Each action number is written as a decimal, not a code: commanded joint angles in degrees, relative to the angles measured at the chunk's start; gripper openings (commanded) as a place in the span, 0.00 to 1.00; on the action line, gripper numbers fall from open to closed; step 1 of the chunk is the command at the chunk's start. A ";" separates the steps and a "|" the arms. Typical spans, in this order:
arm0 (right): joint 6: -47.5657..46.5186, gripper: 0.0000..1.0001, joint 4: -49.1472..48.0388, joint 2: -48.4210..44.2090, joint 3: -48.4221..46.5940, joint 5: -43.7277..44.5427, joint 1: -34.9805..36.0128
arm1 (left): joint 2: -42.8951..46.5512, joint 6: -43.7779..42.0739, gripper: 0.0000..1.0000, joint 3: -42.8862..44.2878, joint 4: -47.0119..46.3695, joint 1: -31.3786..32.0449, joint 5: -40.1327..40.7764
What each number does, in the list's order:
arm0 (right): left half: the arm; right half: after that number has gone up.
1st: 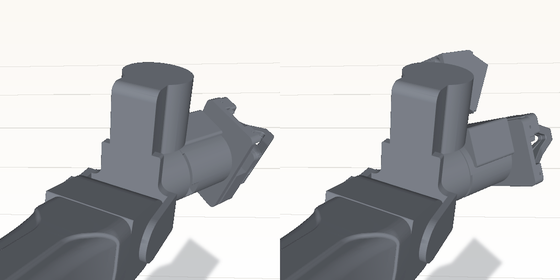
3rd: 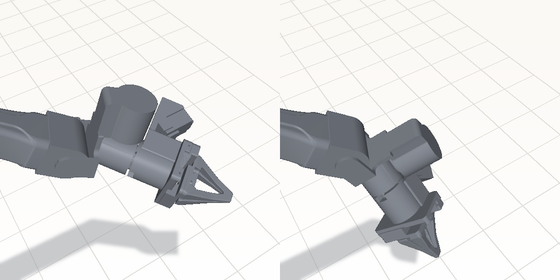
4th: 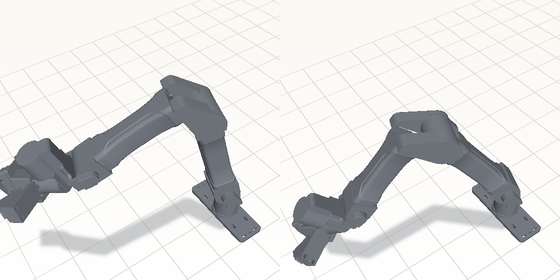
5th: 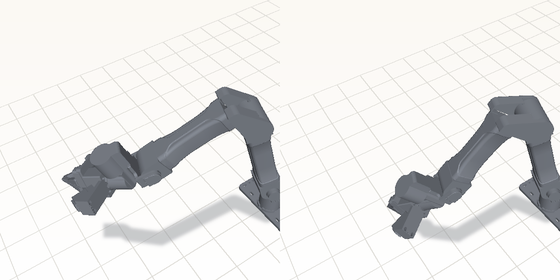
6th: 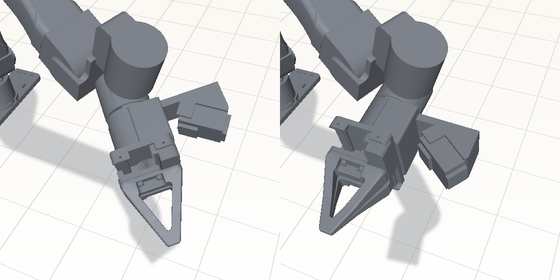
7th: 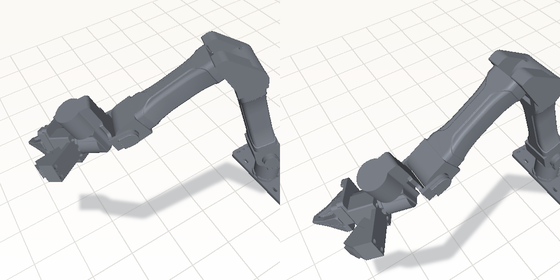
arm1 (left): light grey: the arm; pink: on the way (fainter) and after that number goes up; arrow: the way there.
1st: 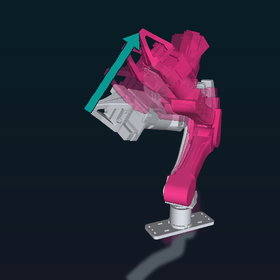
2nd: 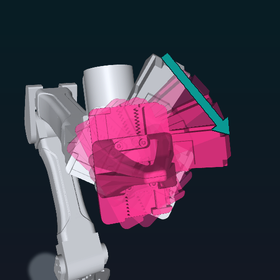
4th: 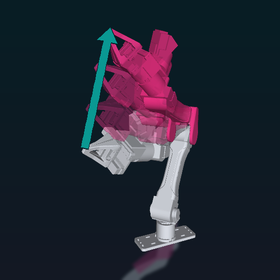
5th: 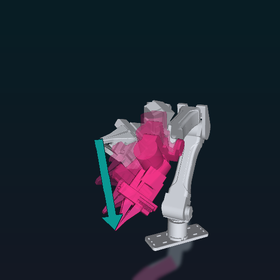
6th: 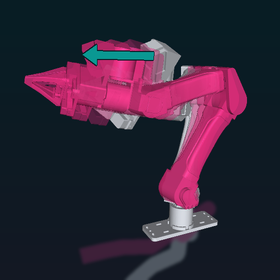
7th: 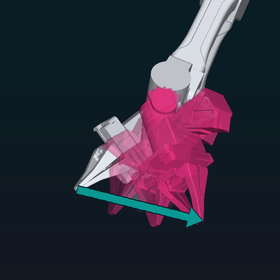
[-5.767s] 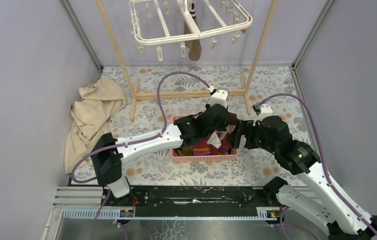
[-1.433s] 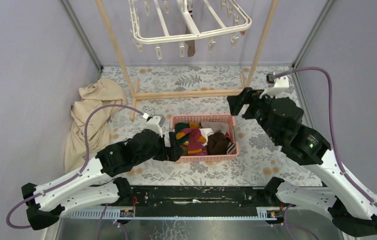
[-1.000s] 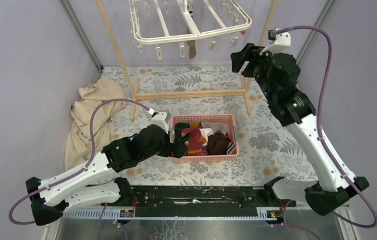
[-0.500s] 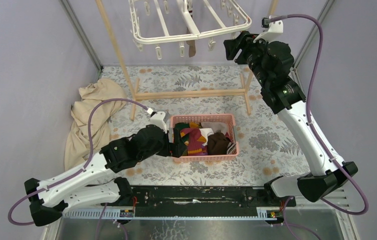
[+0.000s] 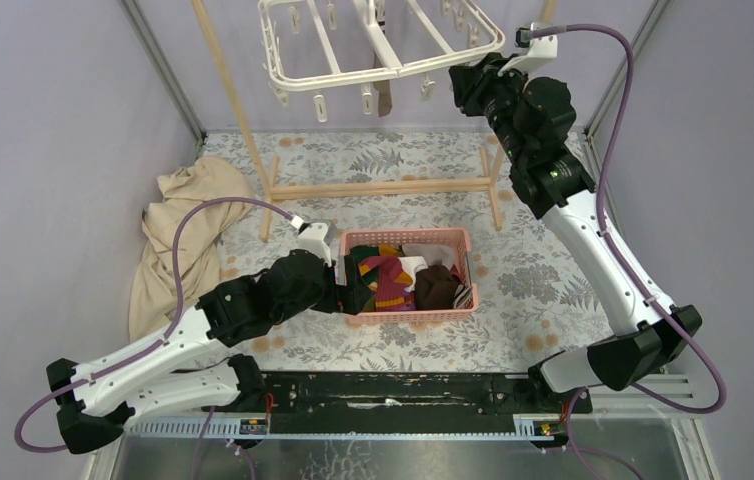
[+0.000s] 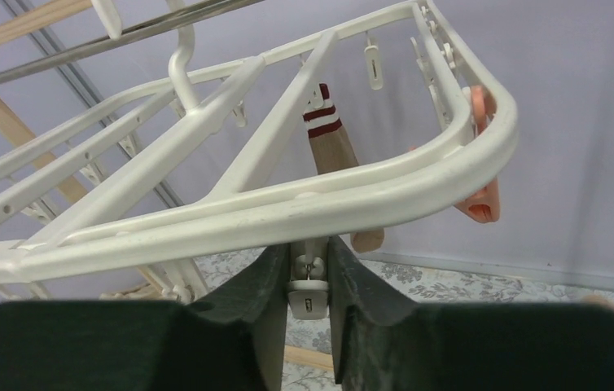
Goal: Remove the socks clipped to the hanger
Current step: Adjust the hanger on the clothesline.
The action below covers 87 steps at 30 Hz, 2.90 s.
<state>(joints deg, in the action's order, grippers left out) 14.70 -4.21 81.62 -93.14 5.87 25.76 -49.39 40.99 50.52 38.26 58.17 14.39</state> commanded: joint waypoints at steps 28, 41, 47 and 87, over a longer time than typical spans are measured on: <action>-17.63 0.16 1.20 6.55 -10.32 -11.87 13.81 | 0.08 -0.56 0.99 -1.81 -1.43 -0.24 1.52; -26.54 0.17 7.11 11.93 -16.48 -4.73 23.37 | 1.13 -0.48 0.99 -2.22 -1.08 -0.43 1.62; -28.75 0.18 7.80 13.14 -17.67 -2.56 26.10 | 1.05 -0.30 0.99 -2.35 -1.14 -0.51 1.52; -27.14 0.17 10.63 -1.03 -8.44 8.46 22.06 | -29.18 -16.65 0.38 57.05 -9.28 -30.64 -5.69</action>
<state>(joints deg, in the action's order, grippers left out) -13.17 6.24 83.55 -100.68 15.49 48.10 -78.08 24.53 105.08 29.61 31.73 14.20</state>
